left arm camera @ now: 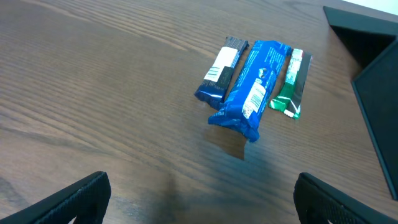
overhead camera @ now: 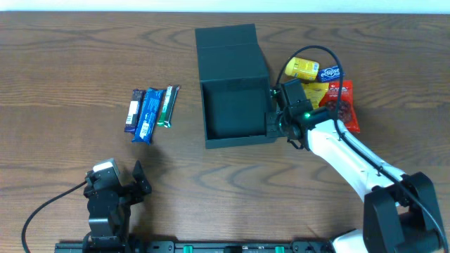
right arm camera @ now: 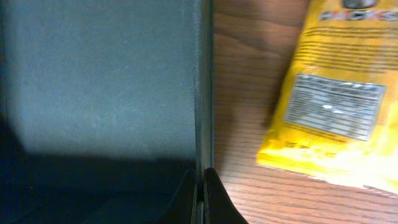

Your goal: Pack container

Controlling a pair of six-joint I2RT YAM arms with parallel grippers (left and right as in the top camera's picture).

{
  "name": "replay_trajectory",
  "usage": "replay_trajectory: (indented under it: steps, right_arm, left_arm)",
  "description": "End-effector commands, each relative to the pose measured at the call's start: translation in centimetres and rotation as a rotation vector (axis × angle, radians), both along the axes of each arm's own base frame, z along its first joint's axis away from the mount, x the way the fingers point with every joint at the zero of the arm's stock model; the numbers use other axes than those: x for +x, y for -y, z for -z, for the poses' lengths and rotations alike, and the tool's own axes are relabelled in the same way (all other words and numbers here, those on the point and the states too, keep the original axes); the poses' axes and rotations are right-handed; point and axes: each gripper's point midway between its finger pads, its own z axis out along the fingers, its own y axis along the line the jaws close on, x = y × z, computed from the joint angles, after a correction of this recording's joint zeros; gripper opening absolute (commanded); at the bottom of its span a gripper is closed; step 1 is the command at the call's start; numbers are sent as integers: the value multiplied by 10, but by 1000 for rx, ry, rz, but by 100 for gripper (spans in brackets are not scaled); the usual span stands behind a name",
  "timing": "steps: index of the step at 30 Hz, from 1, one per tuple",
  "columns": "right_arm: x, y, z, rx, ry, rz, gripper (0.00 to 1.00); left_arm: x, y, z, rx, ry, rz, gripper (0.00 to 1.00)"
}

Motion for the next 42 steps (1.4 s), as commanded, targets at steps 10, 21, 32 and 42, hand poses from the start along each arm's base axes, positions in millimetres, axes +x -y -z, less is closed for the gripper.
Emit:
replay_trajectory:
  steps: [10, 21, 32, 42]
  right_arm:
    - [-1, -12, -3, 72, -29, 114, 1]
    - [-2, -13, -3, 110, -46, 196, 1]
    - [-7, -12, -1, 92, -67, 169, 79]
    - [6, -22, -100, 132, 66, 63, 99]
  left_arm:
    - [0, -4, 3, -1, 0, -24, 95]
    - [0, -4, 3, -1, 0, -24, 95]
    - [0, -4, 3, -1, 0, -25, 96]
    - [0, -2, 3, -7, -1, -14, 96]
